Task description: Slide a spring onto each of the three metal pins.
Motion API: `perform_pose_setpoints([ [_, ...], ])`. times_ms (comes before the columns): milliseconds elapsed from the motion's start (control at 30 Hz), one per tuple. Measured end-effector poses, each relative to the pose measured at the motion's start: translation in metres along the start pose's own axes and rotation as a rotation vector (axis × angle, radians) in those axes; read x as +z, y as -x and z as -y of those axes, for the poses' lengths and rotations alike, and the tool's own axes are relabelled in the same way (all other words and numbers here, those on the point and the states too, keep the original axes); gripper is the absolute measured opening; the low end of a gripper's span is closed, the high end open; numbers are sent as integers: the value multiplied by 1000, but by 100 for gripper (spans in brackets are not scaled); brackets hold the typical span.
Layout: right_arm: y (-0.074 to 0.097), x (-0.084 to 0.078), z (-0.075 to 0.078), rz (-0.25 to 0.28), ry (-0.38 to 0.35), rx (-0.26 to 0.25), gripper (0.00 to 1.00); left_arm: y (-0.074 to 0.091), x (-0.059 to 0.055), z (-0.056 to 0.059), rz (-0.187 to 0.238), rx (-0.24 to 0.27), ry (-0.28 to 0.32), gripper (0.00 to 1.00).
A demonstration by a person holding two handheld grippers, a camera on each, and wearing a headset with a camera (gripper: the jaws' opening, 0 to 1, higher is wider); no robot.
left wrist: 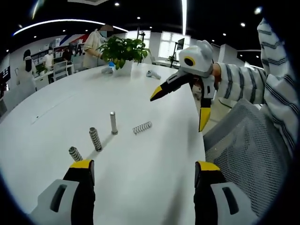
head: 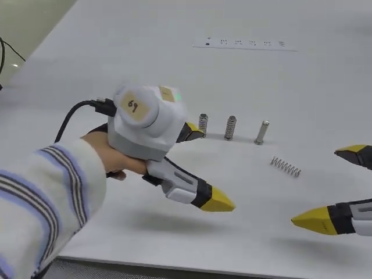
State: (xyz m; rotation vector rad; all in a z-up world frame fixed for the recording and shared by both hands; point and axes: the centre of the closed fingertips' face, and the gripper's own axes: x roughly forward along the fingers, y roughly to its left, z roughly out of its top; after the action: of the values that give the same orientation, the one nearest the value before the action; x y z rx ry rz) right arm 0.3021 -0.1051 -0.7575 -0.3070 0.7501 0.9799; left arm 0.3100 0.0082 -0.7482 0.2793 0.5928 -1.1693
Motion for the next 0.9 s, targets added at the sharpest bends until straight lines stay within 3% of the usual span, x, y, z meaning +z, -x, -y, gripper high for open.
perform_pose_setpoints([
  [300,1,-2,1,-5,-2,-8,99,-6,13,-5,-8,-38,-57,84],
  [467,1,-1,1,-3,3,-10,99,-15,17,-5,-33,-64,-99,83],
  [900,5,-8,3,-17,-8,-20,98,-32,27,-1,-45,-120,-136,79],
])
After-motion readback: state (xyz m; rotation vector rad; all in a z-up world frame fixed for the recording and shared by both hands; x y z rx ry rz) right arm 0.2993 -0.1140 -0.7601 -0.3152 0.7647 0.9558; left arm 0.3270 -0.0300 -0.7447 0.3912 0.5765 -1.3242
